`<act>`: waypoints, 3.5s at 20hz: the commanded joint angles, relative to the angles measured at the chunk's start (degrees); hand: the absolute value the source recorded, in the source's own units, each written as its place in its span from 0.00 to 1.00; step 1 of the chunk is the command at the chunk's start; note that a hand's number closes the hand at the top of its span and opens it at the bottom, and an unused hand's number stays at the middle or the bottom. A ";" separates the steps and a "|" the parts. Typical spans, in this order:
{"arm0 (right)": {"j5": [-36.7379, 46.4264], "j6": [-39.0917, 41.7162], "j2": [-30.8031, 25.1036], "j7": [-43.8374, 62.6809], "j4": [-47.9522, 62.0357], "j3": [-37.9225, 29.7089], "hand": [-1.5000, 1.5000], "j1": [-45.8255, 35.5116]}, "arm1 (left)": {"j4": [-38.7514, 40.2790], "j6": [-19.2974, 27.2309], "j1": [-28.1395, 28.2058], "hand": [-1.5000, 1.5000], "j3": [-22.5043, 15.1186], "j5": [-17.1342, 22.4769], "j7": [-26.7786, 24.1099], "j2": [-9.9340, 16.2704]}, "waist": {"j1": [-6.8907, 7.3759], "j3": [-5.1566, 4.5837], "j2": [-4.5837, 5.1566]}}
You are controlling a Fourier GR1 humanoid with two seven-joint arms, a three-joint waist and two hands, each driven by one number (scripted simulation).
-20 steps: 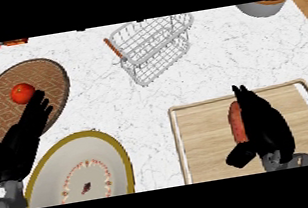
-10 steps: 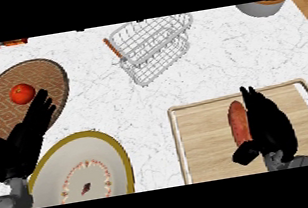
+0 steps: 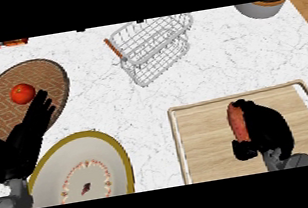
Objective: Pick the sweet potato from the tray and place it in the tiered basket
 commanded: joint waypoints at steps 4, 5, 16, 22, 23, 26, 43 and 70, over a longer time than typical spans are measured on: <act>7.55 -2.80 2.40 -4.62 6.67 3.77 1.00 0.62 | 1.16 -0.31 0.21 0.50 0.18 -2.42 -1.21 -2.66 | -0.08 0.37 0.45; 10.87 -2.38 4.04 -0.02 4.60 4.69 1.00 -0.75 | -4.62 1.12 1.11 0.50 0.52 -2.11 4.37 -1.50 | 0.10 0.38 0.36; 35.43 -17.70 3.70 15.26 -13.33 5.15 1.00 16.90 | -1.91 -0.84 2.20 0.50 2.39 -1.51 1.45 -1.17 | -1.60 0.32 -0.12; 44.36 -19.52 9.86 12.28 -27.30 6.37 1.00 9.88 | -1.34 -1.84 0.66 0.50 3.22 -1.23 1.65 -0.15 | -1.33 0.28 -0.25; 45.85 -20.71 10.56 11.46 -28.86 7.99 1.00 10.94 | 0.87 0.80 -0.91 0.50 2.13 -2.89 1.87 -2.53 | -1.88 0.31 -0.04; 51.30 -16.82 15.18 11.99 -30.39 10.80 1.00 7.91 | -0.87 -1.90 0.36 0.50 1.93 -2.24 -0.07 -2.14 | -0.58 0.32 0.15; 27.46 -5.73 18.28 21.13 -2.15 -4.25 1.00 -40.42 | 2.11 -2.17 -2.42 0.50 1.28 -4.50 -0.17 -4.56 | 1.70 0.28 0.75; 18.49 -32.63 18.29 15.22 51.48 -13.44 1.00 -63.46 | 0.73 -3.91 -2.09 0.50 2.04 -4.96 0.87 -4.95 | 2.77 0.32 1.08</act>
